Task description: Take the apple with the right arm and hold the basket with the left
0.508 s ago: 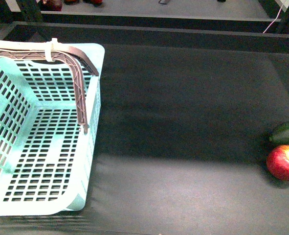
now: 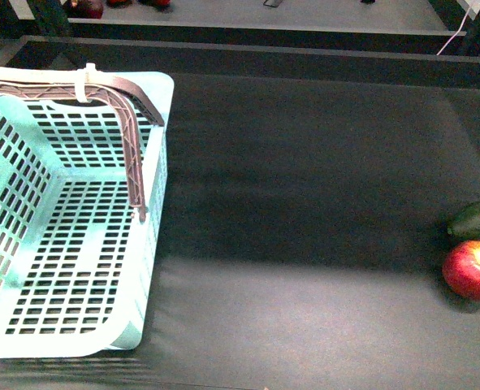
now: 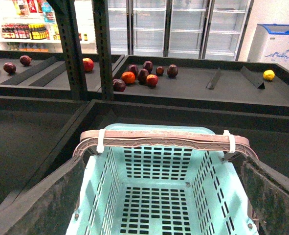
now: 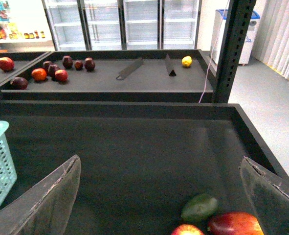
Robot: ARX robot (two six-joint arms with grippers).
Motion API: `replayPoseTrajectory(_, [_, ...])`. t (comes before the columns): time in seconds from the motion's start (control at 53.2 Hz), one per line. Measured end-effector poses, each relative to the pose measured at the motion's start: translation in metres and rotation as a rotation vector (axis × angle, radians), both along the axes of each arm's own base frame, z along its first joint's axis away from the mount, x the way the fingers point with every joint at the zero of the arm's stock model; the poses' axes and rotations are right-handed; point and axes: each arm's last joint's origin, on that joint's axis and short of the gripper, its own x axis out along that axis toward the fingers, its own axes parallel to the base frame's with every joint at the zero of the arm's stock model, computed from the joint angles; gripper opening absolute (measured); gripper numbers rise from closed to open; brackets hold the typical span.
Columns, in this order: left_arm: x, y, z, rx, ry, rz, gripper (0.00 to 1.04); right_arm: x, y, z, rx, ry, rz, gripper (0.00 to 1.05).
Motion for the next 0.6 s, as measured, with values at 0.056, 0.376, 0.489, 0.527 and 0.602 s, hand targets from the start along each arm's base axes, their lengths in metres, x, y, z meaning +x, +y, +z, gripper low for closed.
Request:
replayPoseTrajectory(0.056, [0.000, 0.000, 0.000, 0.000, 0.000, 0.000, 0.98, 0.000, 0.000, 0.000, 0.000, 0.000, 0.000, 0.96])
replayPoseTrajectory(0.376, [0.027, -0.016, 0.016, -0.431, 0.542, -0.044, 0.98, 0.000, 0.000, 0.000, 0.000, -0.001, 0.000, 0.96])
replayPoseTrajectory(0.489, [0.058, -0.020, 0.035, -0.637, 0.540, -0.086, 0.98, 0.000, 0.000, 0.000, 0.000, -0.001, 0.000, 0.96])
replayPoseTrajectory(0.527, [0.067, -0.020, 0.037, -0.688, 0.543, -0.083, 0.98, 0.000, 0.000, 0.000, 0.000, -0.001, 0.000, 0.96])
replayPoseTrajectory(0.602, [0.094, -0.020, 0.039, -0.801, 0.562, -0.059, 0.98, 0.000, 0.000, 0.000, 0.000, -0.001, 0.000, 0.96])
